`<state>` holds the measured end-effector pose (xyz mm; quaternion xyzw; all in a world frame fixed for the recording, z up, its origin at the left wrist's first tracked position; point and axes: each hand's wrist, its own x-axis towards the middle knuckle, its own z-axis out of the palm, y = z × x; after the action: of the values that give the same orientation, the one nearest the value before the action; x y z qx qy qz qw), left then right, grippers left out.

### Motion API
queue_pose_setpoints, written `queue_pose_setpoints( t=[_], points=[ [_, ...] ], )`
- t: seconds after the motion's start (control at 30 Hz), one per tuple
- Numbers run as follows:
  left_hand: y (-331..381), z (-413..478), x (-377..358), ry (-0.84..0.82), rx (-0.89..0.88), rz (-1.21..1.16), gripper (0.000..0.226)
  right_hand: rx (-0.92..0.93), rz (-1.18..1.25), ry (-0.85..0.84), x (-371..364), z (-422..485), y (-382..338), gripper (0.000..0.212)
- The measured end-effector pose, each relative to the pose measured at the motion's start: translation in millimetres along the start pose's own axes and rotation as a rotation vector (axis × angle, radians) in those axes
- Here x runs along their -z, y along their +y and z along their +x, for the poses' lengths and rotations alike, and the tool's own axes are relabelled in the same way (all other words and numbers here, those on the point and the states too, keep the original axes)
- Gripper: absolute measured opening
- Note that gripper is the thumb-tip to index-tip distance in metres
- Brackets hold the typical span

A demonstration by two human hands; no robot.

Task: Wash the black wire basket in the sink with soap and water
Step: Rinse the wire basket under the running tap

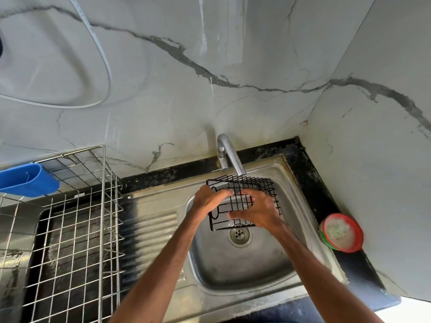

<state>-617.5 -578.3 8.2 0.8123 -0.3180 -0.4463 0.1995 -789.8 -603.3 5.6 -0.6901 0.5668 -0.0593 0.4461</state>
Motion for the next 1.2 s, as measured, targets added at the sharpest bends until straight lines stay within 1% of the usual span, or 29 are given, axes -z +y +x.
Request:
queue_pose_setpoints(
  t=[0.13, 0.2, 0.27, 0.37, 0.4, 0.47, 0.5, 0.53, 0.63, 0.7, 0.73, 0.77, 0.83, 0.9, 0.97, 1.0, 1.07, 1.13, 1.2],
  points=[
    [7, 2, -1, 0.037, 0.002, 0.029, 0.037, 0.016, -0.008, -0.014, 1, 4, 0, 0.097],
    [9, 3, -5, 0.085, -0.024, 0.035, 0.04, 0.025, -0.024, 0.0, 3, 3, 0, 0.096],
    [9, 3, -7, 0.14, -0.057, 0.056, 0.043, 0.031, -0.032, -0.03, 8, 2, 4, 0.095],
    [5, 6, -7, 0.161, -0.059, 0.086, 0.049, 0.06, -0.004, -0.162, 22, 4, 14, 0.083],
    [3, 5, -6, 0.152, -0.045, 0.095, 0.051, 0.077, -0.016, -0.158, 26, 7, 17, 0.078],
    [2, 4, -4, 0.139, -0.004, 0.079, 0.053, 0.142, -0.088, -0.062, 30, 8, 14, 0.075],
    [2, 5, -2, 0.136, 0.016, 0.061, 0.055, 0.185, -0.102, -0.043, 28, 9, 9, 0.076],
    [2, 5, -1, 0.132, 0.03, 0.05, 0.057, 0.221, -0.086, -0.073, 24, 9, 1, 0.075],
    [5, 7, 2, 0.119, 0.076, 0.051, 0.059, 0.355, -0.006, -0.241, 0, 8, -18, 0.073],
    [5, 9, 6, 0.104, 0.098, 0.017, 0.062, 0.429, -0.037, -0.262, -12, 18, -13, 0.068],
    [3, 10, 8, 0.099, 0.103, -0.017, 0.063, 0.439, -0.082, -0.251, -14, 27, -7, 0.064],
    [1, 10, 10, 0.097, 0.11, -0.052, 0.064, 0.424, -0.142, -0.222, -13, 32, -3, 0.062],
    [-3, 11, 13, 0.109, 0.128, -0.093, 0.065, 0.325, -0.214, -0.141, -7, 43, 8, 0.062],
    [-6, 11, 14, 0.13, 0.135, -0.103, 0.065, 0.187, -0.209, -0.107, -1, 52, 20, 0.07],
    [-6, 10, 14, 0.147, 0.134, -0.091, 0.065, 0.14, -0.202, -0.105, -3, 55, 25, 0.081],
    [-6, 10, 13, 0.145, 0.135, -0.083, 0.066, 0.171, -0.215, -0.117, -9, 53, 23, 0.083],
    [-4, 11, 13, 0.126, 0.146, -0.09, 0.071, 0.335, -0.24, -0.168, -23, 37, 7, 0.07],
    [-5, 12, 14, 0.106, 0.166, -0.099, 0.081, 0.449, -0.158, -0.194, -34, 17, -7, 0.068],
    [-8, 12, 17, 0.092, 0.166, -0.121, 0.082, 0.519, -0.08, -0.176, -30, 18, -3, 0.067]
  ],
)
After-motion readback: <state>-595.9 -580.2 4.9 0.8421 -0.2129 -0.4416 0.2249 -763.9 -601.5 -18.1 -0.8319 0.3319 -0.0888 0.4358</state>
